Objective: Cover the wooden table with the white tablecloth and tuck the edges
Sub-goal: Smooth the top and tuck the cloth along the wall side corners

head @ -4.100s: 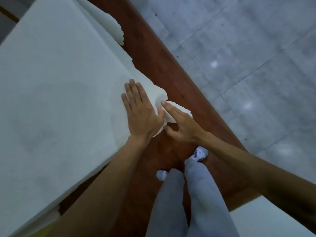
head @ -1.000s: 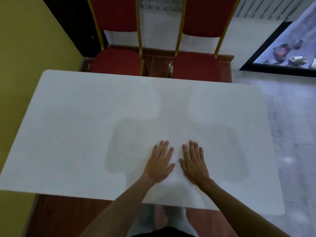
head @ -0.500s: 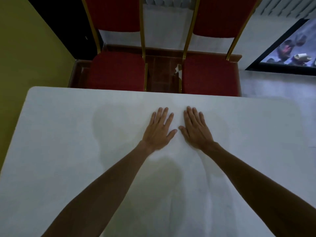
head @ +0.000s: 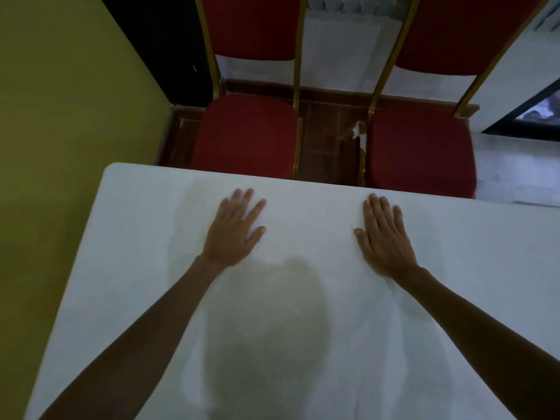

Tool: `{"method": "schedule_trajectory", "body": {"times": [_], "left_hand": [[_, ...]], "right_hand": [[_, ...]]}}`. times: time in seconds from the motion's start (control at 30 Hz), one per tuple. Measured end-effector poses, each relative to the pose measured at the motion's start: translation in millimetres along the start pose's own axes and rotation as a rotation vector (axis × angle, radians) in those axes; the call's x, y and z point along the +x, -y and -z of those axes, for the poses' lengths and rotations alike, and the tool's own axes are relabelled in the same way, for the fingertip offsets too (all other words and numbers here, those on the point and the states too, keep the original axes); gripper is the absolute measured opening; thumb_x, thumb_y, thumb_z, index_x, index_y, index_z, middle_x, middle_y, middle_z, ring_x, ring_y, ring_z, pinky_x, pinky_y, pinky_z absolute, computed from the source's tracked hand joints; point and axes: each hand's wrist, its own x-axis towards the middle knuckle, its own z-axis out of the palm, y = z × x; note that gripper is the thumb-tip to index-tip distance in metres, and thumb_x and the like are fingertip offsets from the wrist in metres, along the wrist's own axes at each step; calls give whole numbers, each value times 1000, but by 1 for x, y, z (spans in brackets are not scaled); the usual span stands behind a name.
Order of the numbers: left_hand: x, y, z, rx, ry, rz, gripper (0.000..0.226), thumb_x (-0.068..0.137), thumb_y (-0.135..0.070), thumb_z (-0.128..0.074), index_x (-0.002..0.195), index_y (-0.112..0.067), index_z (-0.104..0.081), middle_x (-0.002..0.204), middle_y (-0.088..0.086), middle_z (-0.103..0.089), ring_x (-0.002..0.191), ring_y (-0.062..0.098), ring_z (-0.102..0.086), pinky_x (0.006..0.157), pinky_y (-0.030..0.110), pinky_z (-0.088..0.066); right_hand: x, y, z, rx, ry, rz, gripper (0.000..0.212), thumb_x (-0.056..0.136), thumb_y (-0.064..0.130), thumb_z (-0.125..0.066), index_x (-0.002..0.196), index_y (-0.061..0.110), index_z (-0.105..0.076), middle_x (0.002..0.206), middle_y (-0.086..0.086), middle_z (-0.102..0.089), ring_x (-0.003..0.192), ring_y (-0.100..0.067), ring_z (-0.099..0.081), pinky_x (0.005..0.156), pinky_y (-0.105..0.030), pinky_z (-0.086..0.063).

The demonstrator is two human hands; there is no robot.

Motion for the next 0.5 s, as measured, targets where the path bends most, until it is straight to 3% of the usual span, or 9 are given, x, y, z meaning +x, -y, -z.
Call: {"method": "schedule_trajectory", "body": {"times": [0.1,0.13,0.27,0.37,0.5], "left_hand": [[-13,61,15,-67,-29,346,77,101,-59,-23,160,-10,-17,168,17,-8,155,36,-1,124,56,-10],[-9,62,18,-69,-31,326,78,100,-58,-25,159,-7,-18,167,18,-9,155,37,-1,125,56,-8],[31,-5,16,-78,-34,-48,69,103,-50,-25,159,-9,-22,167,15,-13,156,32,-3,124,56,-11],[47,-40,10,-66,-18,-69,66,104,-46,-22,159,-9,-22,167,15,-14,155,33,-7,123,56,-15],[37,-9,8,-41,-7,-89,64,104,-51,-22,160,-19,-21,168,11,-11,156,30,-5,125,54,-12]], "right_hand": [[6,10,0,2,1,-7,74,106,50,-20,162,4,-5,171,-14,2,158,-28,6,128,-54,-5],[13,19,1,1,1,7,74,106,49,-21,162,3,-5,171,-15,2,158,-28,6,128,-54,-5],[51,81,-3,28,14,74,70,107,44,-23,161,3,-9,170,-17,-3,158,-30,2,128,-53,-5],[71,121,-6,46,8,62,69,107,44,-23,161,2,-13,170,-18,-7,158,-32,-2,128,-54,-7],[77,134,-10,4,-4,12,72,107,50,-19,161,2,-13,170,-17,-6,158,-31,-2,127,-55,-7]]}}
